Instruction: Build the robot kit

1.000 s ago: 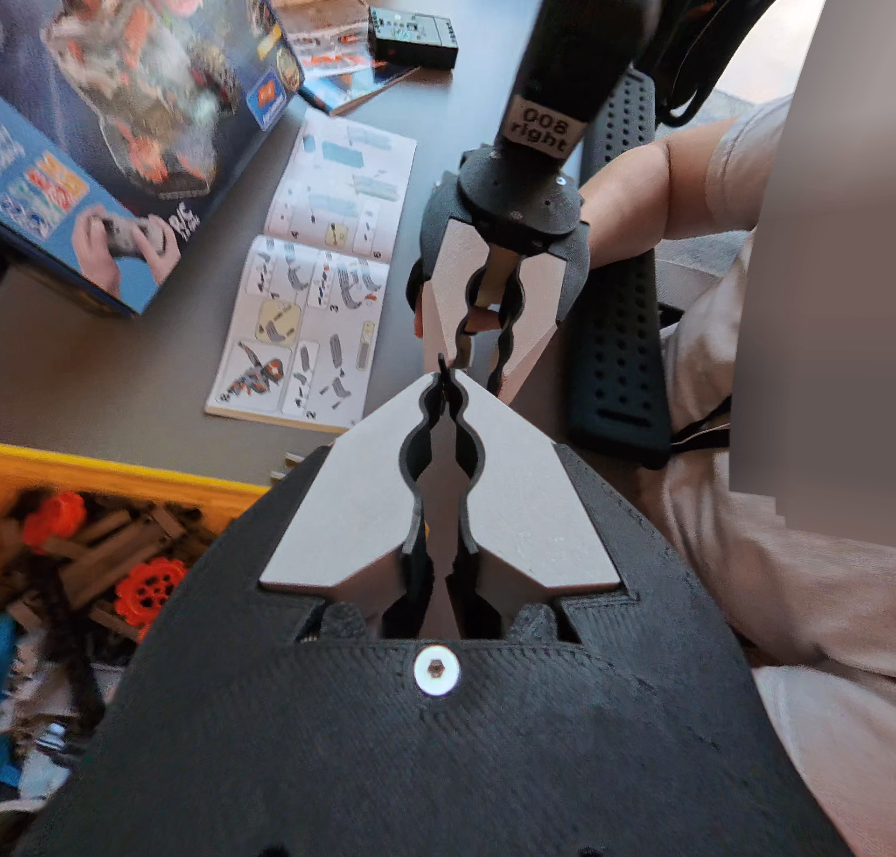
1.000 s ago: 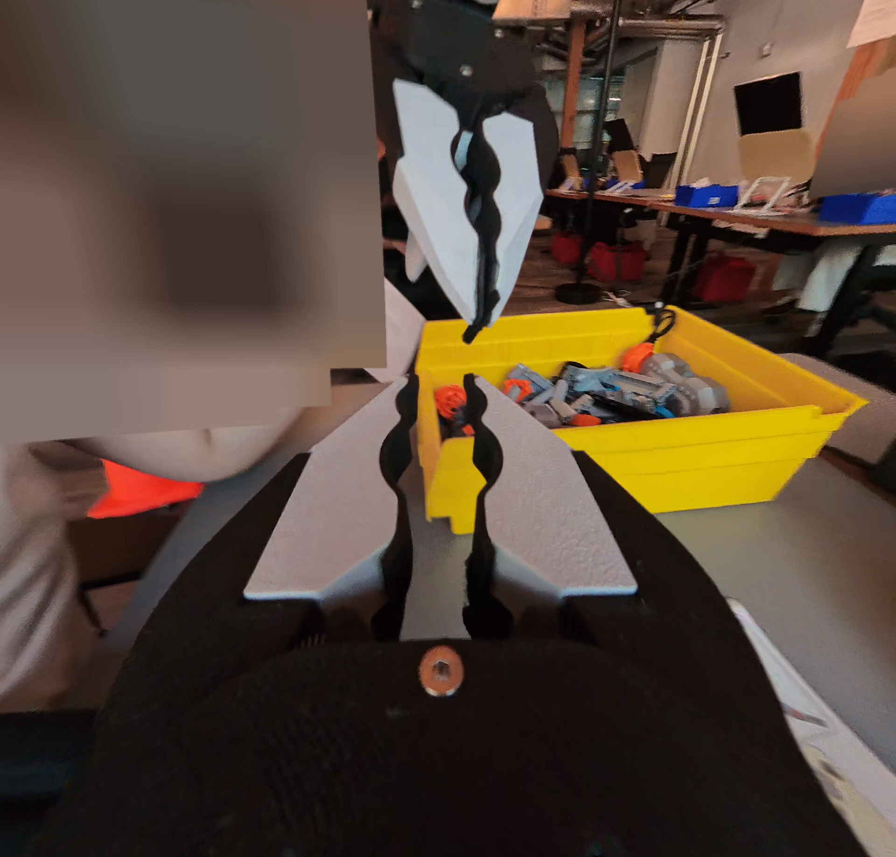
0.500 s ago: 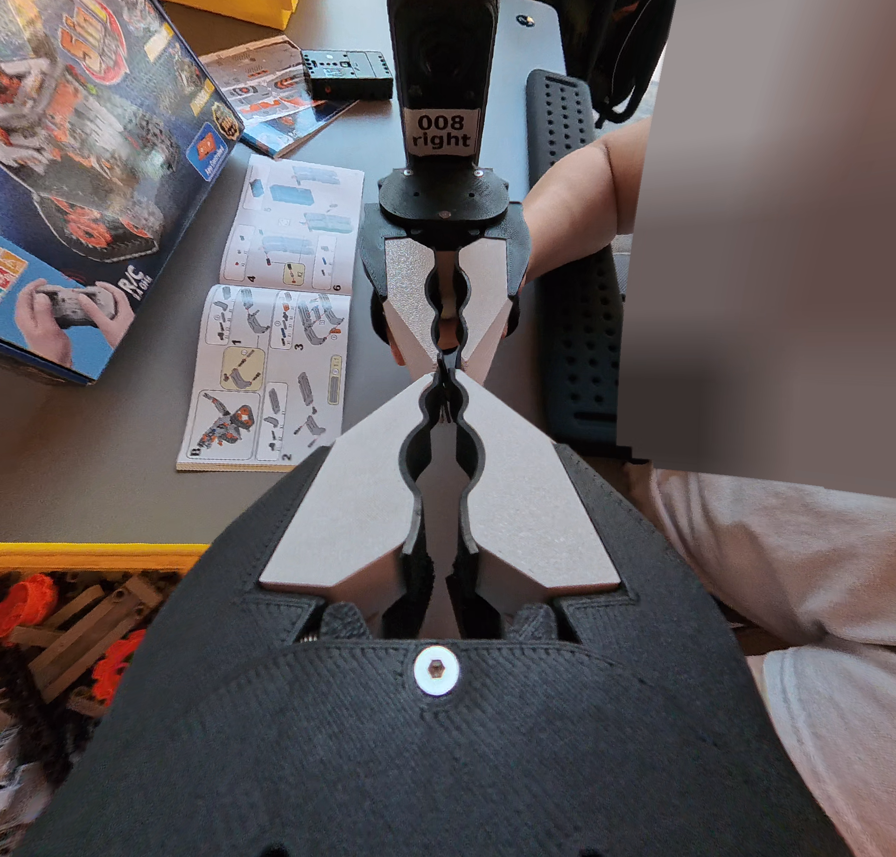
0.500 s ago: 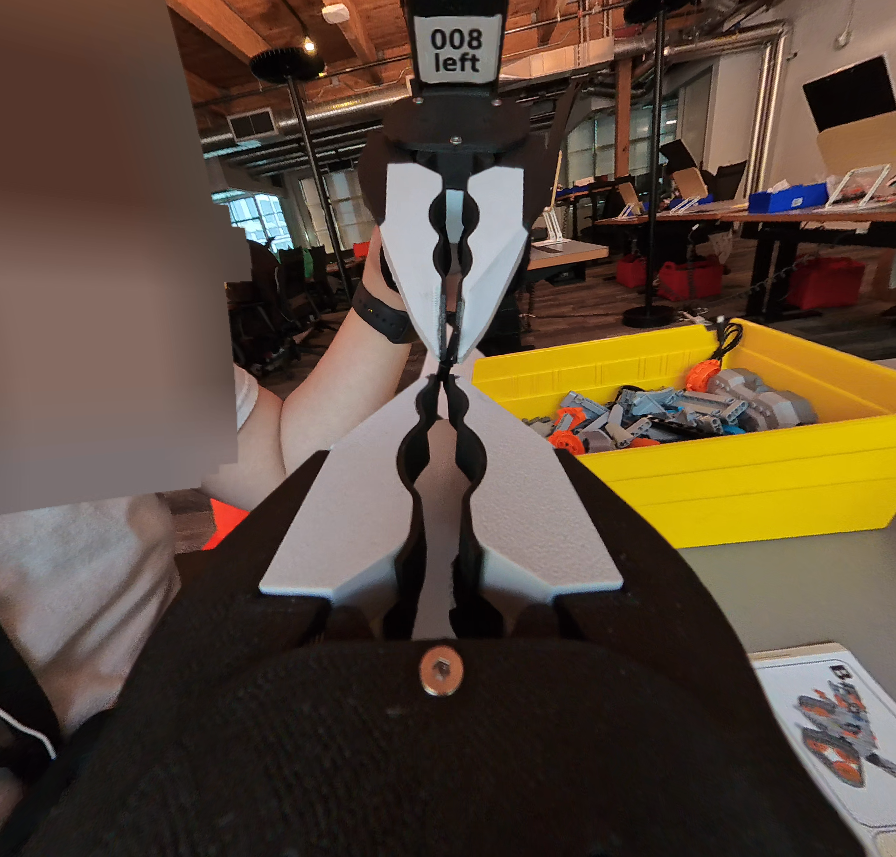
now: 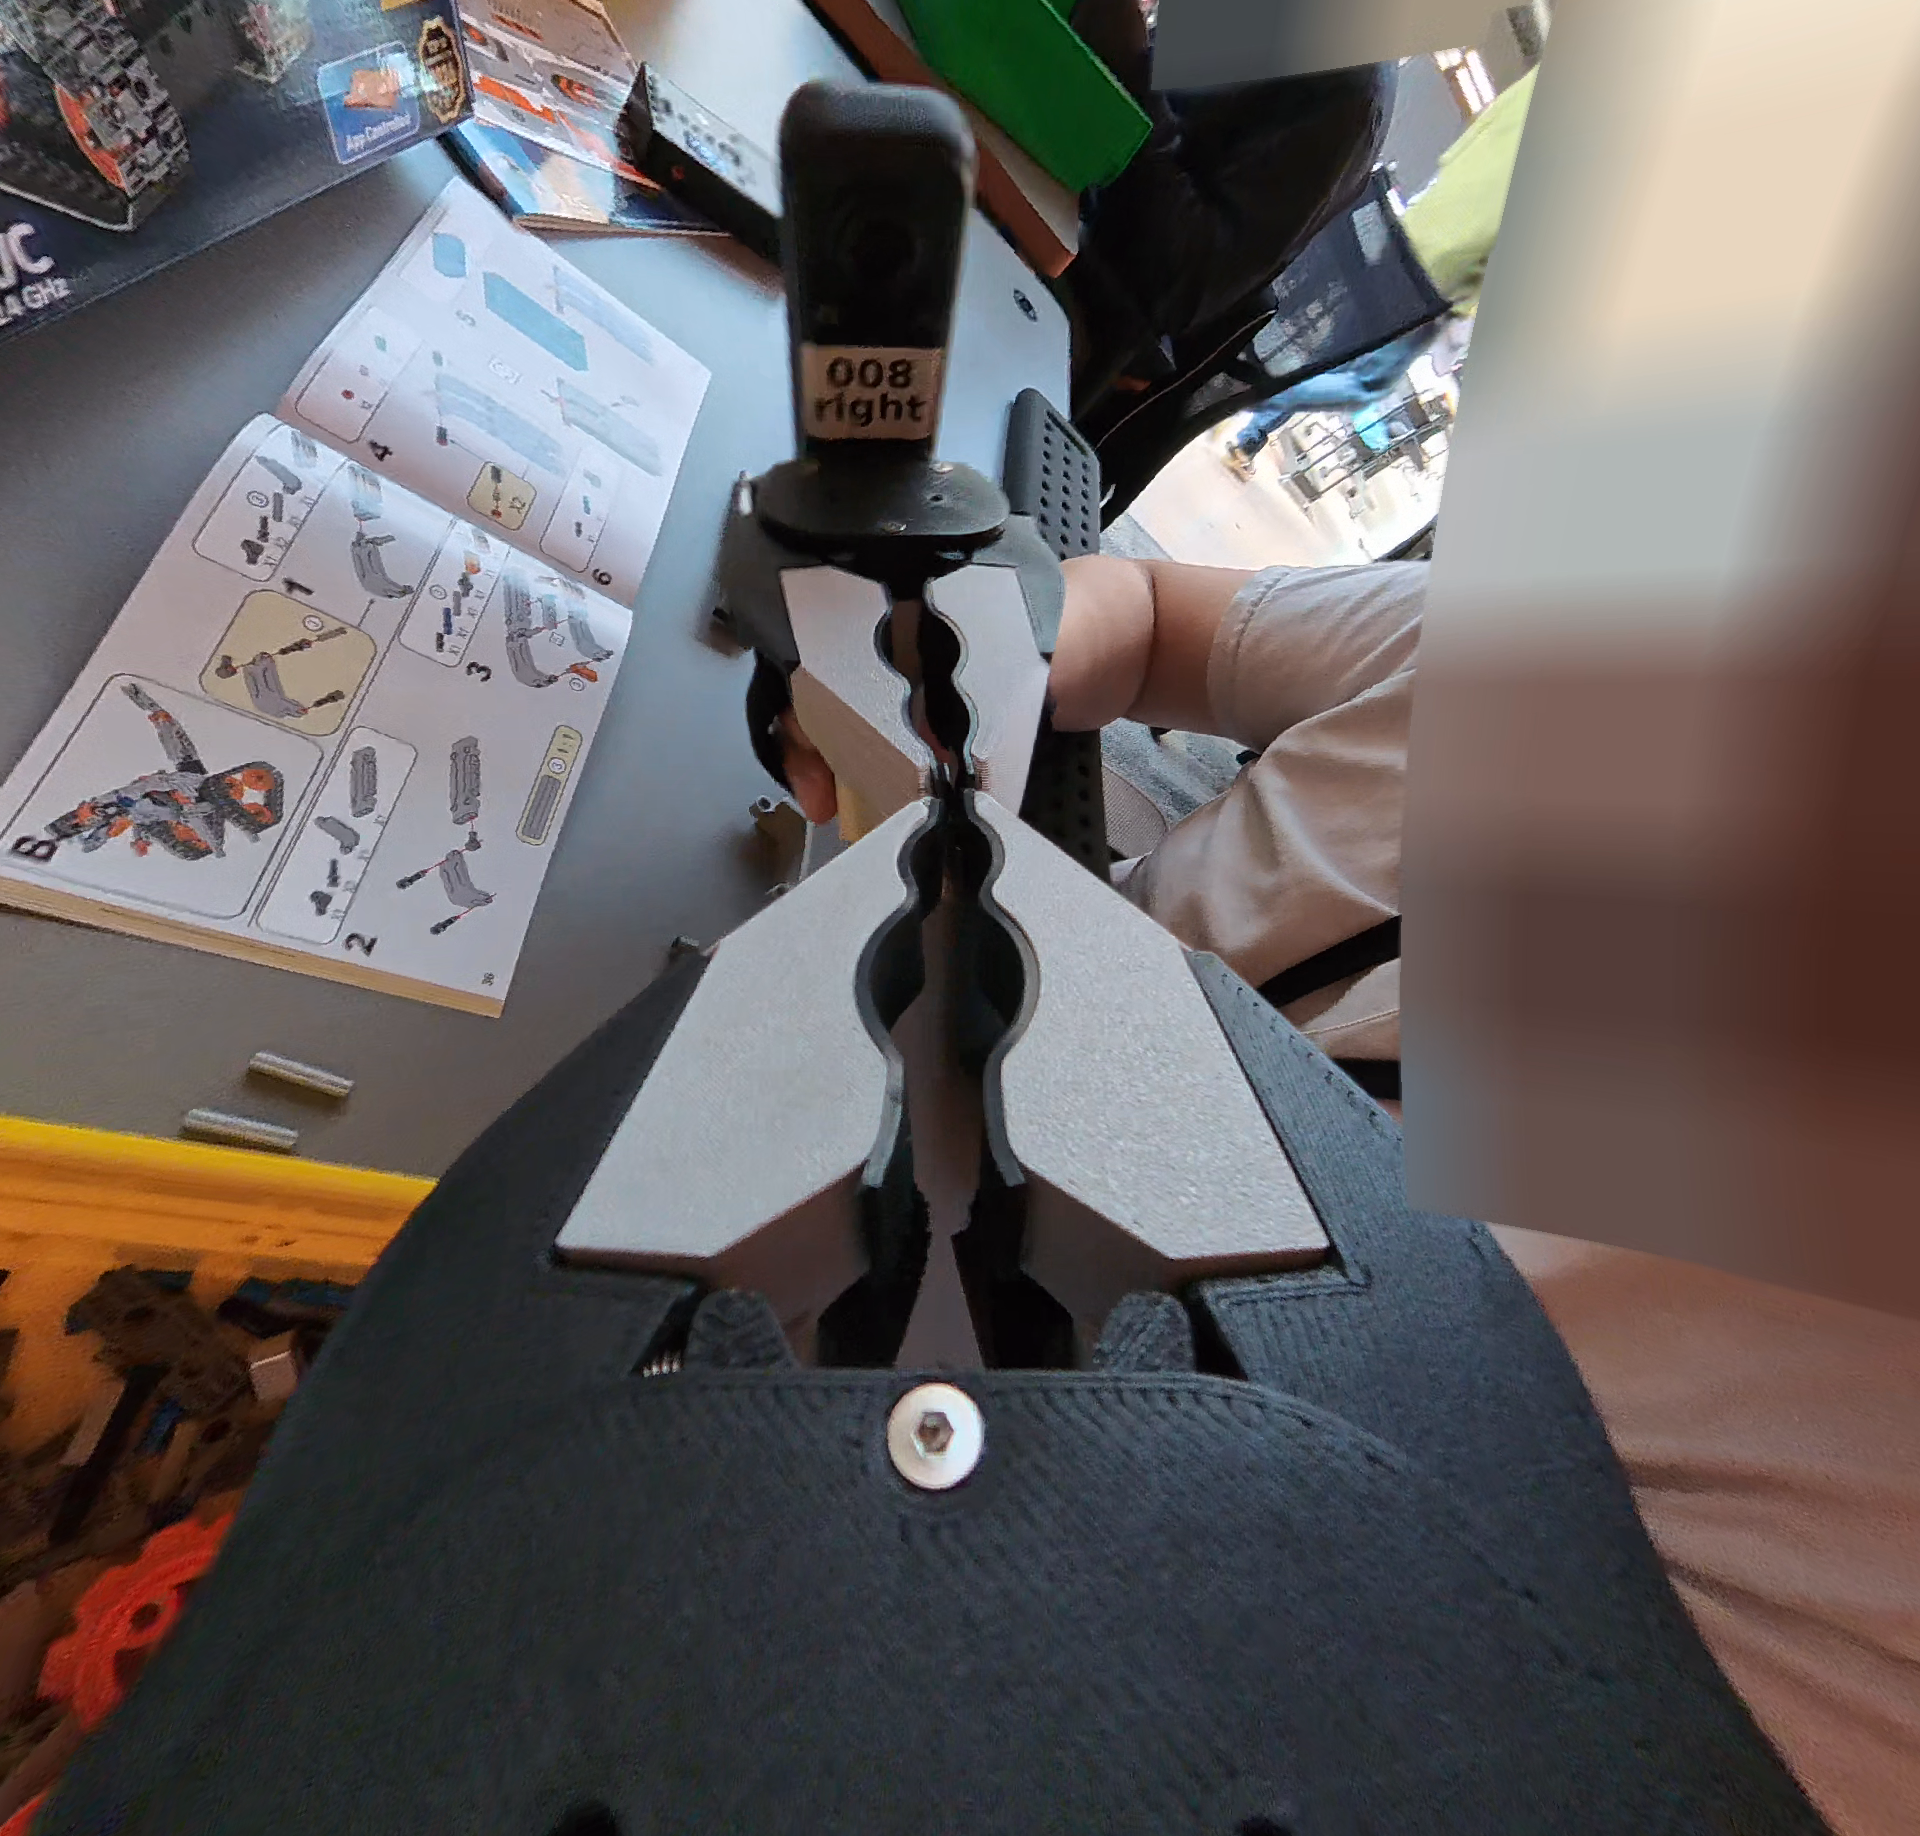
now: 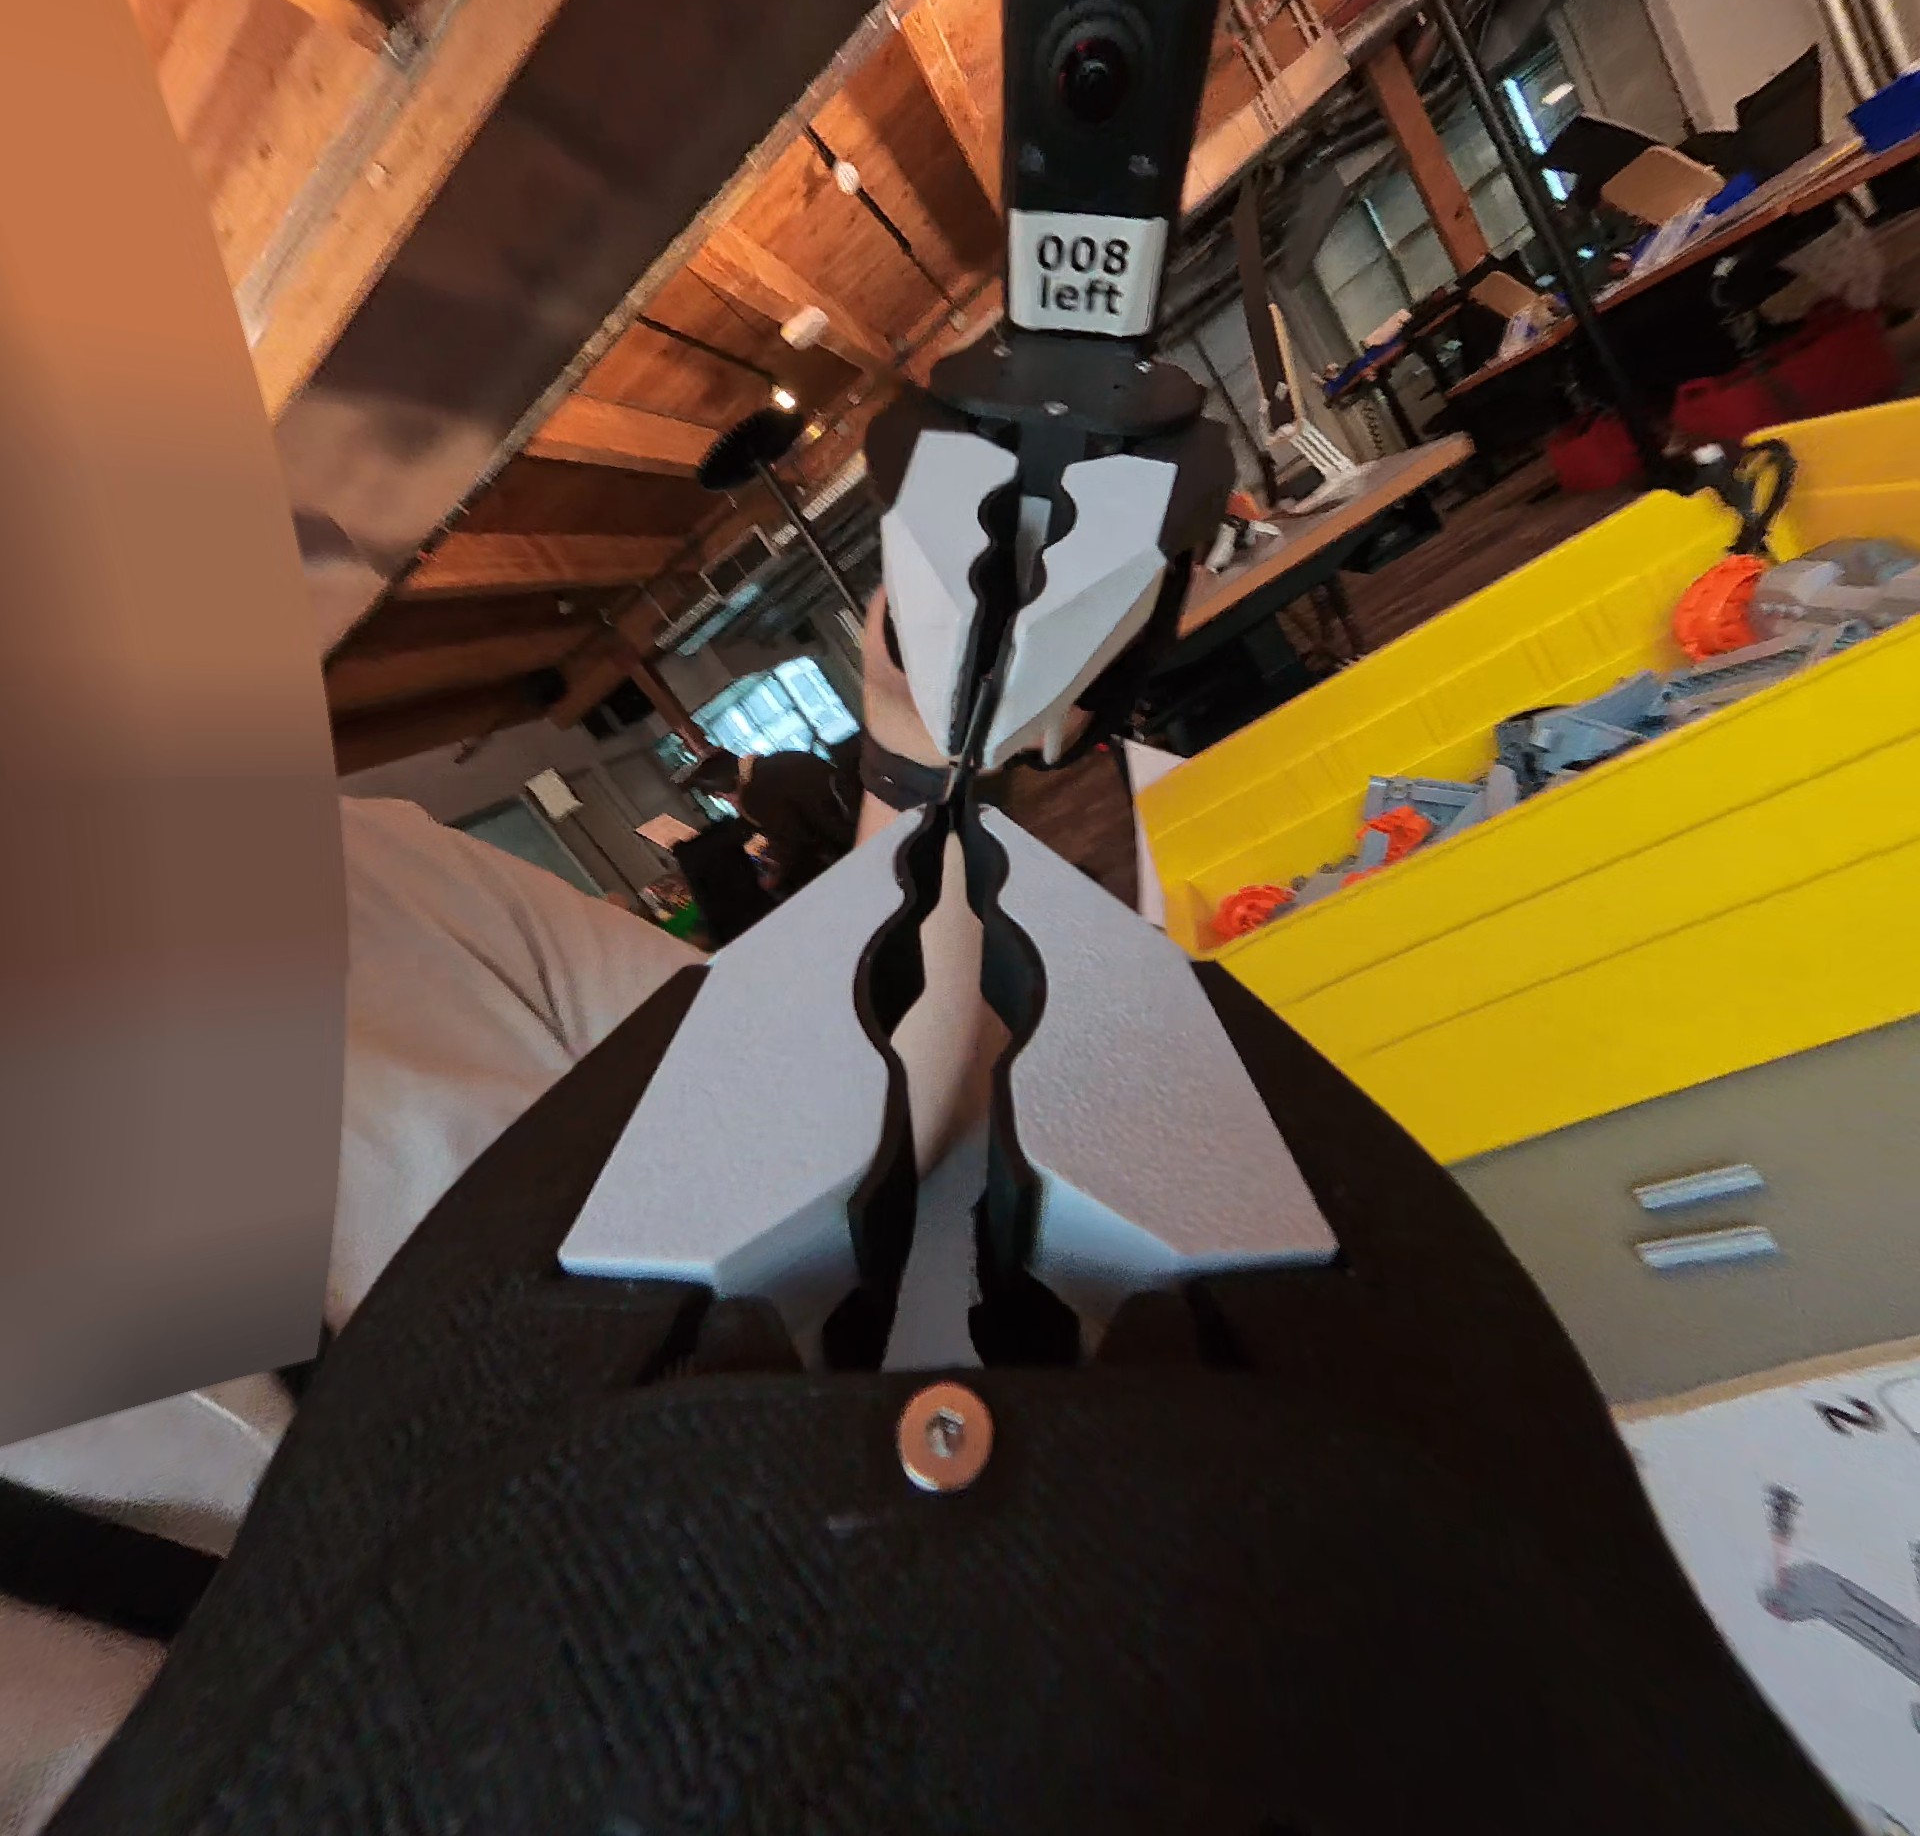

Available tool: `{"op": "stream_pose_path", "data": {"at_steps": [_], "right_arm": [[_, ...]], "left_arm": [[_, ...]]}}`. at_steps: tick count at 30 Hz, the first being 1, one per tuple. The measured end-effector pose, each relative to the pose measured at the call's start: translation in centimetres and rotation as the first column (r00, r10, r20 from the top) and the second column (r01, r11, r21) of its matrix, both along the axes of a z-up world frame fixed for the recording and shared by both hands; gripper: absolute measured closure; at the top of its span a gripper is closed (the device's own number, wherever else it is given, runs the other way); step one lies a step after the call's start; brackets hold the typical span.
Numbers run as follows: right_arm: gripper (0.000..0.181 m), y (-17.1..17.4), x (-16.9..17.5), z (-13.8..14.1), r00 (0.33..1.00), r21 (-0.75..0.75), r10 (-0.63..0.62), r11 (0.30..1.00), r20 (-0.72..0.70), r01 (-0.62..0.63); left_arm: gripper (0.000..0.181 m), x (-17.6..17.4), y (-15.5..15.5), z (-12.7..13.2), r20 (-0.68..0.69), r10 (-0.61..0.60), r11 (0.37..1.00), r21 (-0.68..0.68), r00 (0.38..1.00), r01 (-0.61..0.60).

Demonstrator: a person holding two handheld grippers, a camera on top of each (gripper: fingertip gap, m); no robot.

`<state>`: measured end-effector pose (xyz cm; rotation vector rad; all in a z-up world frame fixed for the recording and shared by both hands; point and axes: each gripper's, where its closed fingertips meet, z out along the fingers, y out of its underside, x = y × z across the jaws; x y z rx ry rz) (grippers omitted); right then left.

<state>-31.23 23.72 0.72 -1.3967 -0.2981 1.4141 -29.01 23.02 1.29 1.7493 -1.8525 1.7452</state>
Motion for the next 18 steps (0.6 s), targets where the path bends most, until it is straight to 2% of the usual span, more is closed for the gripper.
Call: {"op": "stream_pose_path", "data": {"at_steps": [2, 3, 4, 5, 6, 7, 9, 12, 15, 18], "right_arm": [[0.178, 0.8, 0.4, -1.2, 0.991, -0.010, -0.064, 0.998, 0.114, 0.066], [0.176, 1.1, 0.7, -1.8, 0.981, -0.004, -0.102, 0.995, 0.167, 0.104], [0.173, 1.3, 0.8, -2.2, 0.969, 0.008, -0.129, 0.991, 0.212, 0.130], [0.173, 1.2, 0.7, -2.5, 0.959, 0.018, -0.137, 0.990, 0.249, 0.136], [0.174, 1.0, 0.2, -2.7, 0.954, 0.013, -0.122, 0.992, 0.272, 0.124], [0.174, 0.6, -0.7, -2.9, 0.957, -0.021, -0.089, 0.995, 0.277, 0.099], [0.174, -1.0, -3.5, -2.5, 0.976, -0.080, 0.011, 0.997, 0.218, 0.007], [0.178, -3.8, -8.2, -2.6, 0.986, -0.095, 0.116, 0.990, 0.120, -0.105], [0.179, -5.9, -11.7, -5.7, 0.963, -0.100, 0.184, 0.981, 0.197, -0.167], [0.179, -6.5, -12.9, -8.5, 0.914, -0.091, 0.221, 0.975, 0.339, -0.202]], "left_arm": [[0.181, -0.4, 1.3, -0.9, -0.037, 0.053, 0.996, 0.069, 0.998, -0.050], [0.180, -0.7, 3.1, -2.2, -0.086, 0.136, 0.980, 0.156, 0.987, -0.121], [0.181, -1.4, 5.8, -4.1, -0.154, 0.264, 0.934, 0.289, 0.952, -0.212], [0.181, -3.0, 9.1, -6.4, -0.231, 0.409, 0.852, 0.445, 0.883, -0.278], [0.181, -5.2, 11.8, -8.4, -0.306, 0.520, 0.770, 0.571, 0.797, -0.283], [0.181, -7.0, 12.9, -10.0, -0.377, 0.558, 0.748, 0.614, 0.739, -0.252], [0.181, -8.4, 11.7, -11.8, -0.509, 0.492, 0.830, 0.518, 0.706, -0.205], [0.181, -9.6, 12.3, -14.1, -0.596, 0.499, 0.825, 0.549, 0.629, -0.135], [0.181, -9.0, 10.9, -15.2, -0.645, 0.410, 0.874, 0.480, 0.645, -0.077], [0.180, -9.8, 9.8, -16.5, -0.715, 0.352, 0.899, 0.437, 0.604, -0.006]]}}
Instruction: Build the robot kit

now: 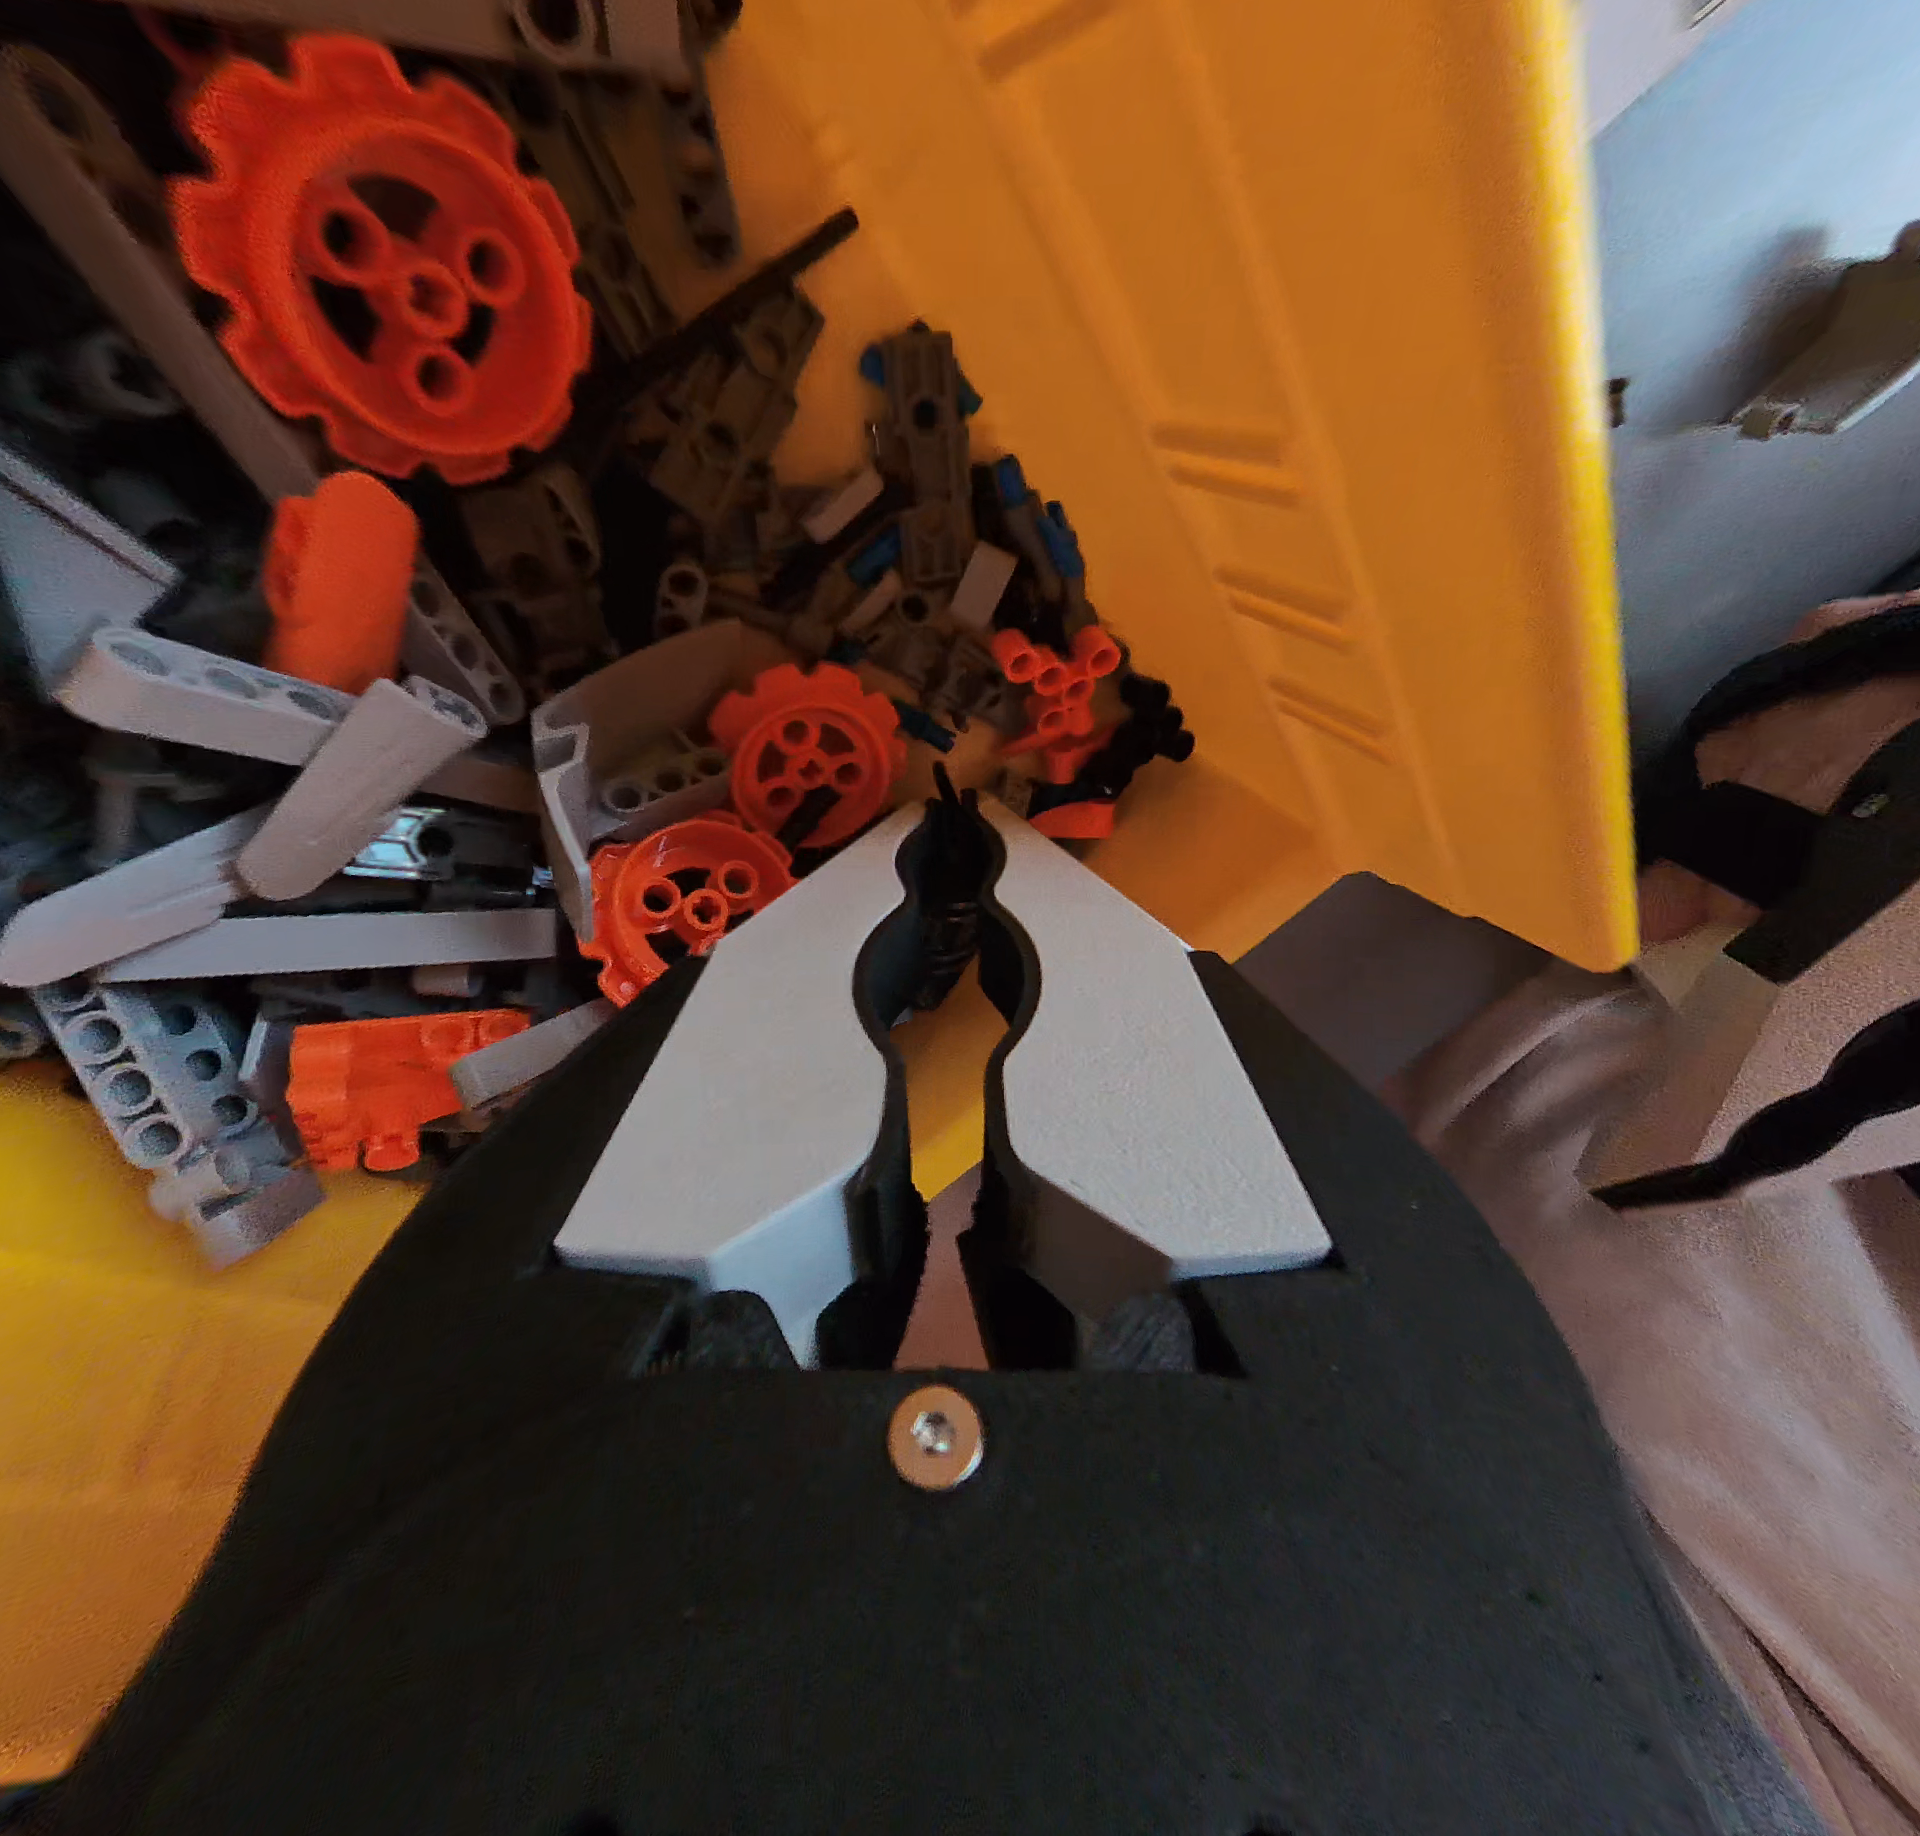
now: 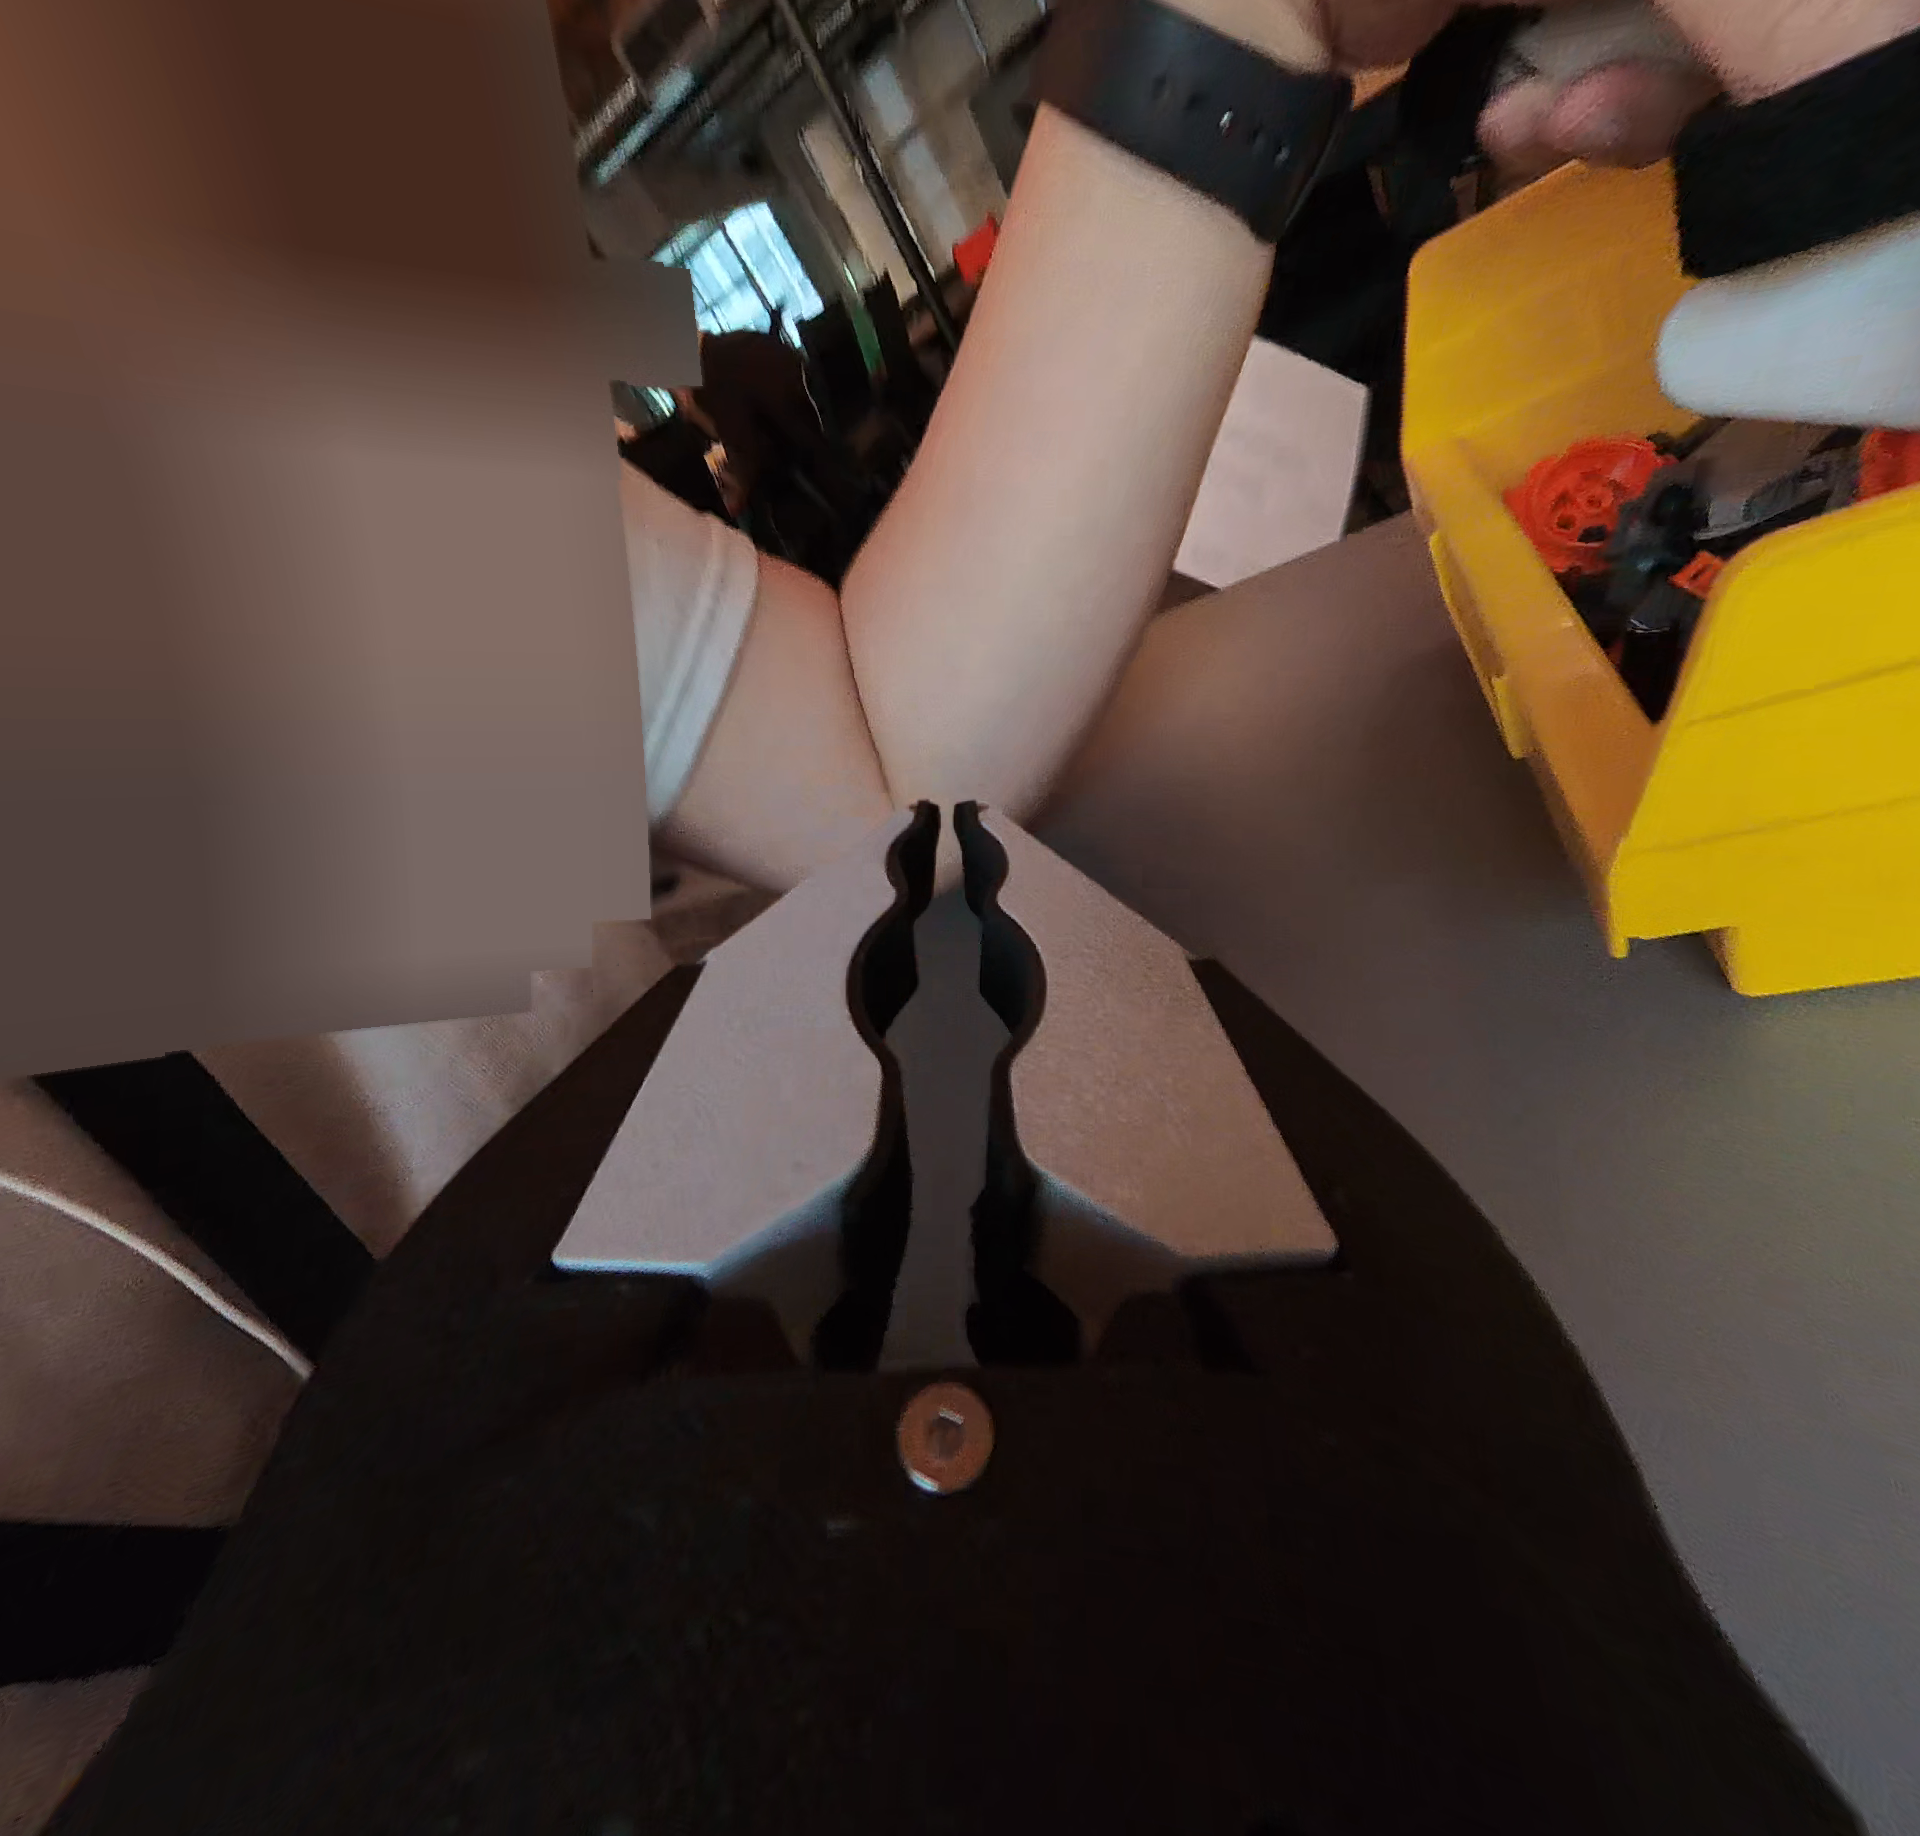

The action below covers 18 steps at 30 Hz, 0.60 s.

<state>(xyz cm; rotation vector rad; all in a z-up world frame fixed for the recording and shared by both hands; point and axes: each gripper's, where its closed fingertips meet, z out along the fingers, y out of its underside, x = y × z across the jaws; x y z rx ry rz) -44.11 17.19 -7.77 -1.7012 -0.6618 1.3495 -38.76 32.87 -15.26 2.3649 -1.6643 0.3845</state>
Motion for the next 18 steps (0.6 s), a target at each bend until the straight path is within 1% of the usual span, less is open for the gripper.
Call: {"op": "stream_pose_path", "data": {"at_steps": [2, 5, 7, 10, 12, 14, 15, 18], "right_arm": [[0.179, 0.1, 0.2, -0.7, 0.998, 0.049, 0.004, 0.999, 0.059, -0.007], [0.179, 0.4, 0.5, -1.3, 0.992, 0.108, -0.009, 0.994, 0.123, -0.004], [0.179, 0.3, 0.6, -1.4, 0.990, 0.137, -0.008, 0.991, 0.144, -0.012], [0.179, 0.1, 0.5, -1.7, 0.986, 0.159, 0.003, 0.987, 0.168, -0.030], [0.179, 0.2, 0.5, -1.9, 0.984, 0.165, 0.004, 0.986, 0.179, -0.034], [0.179, 0.2, 0.6, -2.0, 0.983, 0.164, 0.004, 0.986, 0.182, -0.035], [0.179, 0.2, 0.6, -2.0, 0.983, 0.161, 0.004, 0.986, 0.182, -0.034], [0.179, 0.4, 0.8, -2.0, 0.984, 0.154, 0.001, 0.988, 0.177, -0.029]], "left_arm": [[0.166, -0.1, 0.1, -0.4, -0.019, 0.005, 1.000, -0.004, 1.000, -0.006], [0.159, 0.1, 1.2, 0.1, 0.016, 0.060, 0.998, 0.020, 0.998, -0.060], [0.159, 0.0, 2.6, 0.9, 0.048, 0.111, 0.991, 0.073, 0.993, -0.114], [0.159, 0.0, 5.7, 2.2, 0.121, 0.192, 0.959, 0.189, 0.974, -0.213], [0.158, 0.6, 6.9, 2.8, 0.185, 0.215, 0.944, 0.213, 0.959, -0.253], [0.158, 1.1, 5.9, 3.1, 0.213, 0.201, 0.960, 0.150, 0.956, -0.235], [0.159, 0.8, 5.3, 3.0, 0.198, 0.185, 0.967, 0.135, 0.963, -0.214], [0.163, -0.5, 4.9, 2.3, 0.112, 0.123, 0.972, 0.187, 0.986, -0.142]]}}
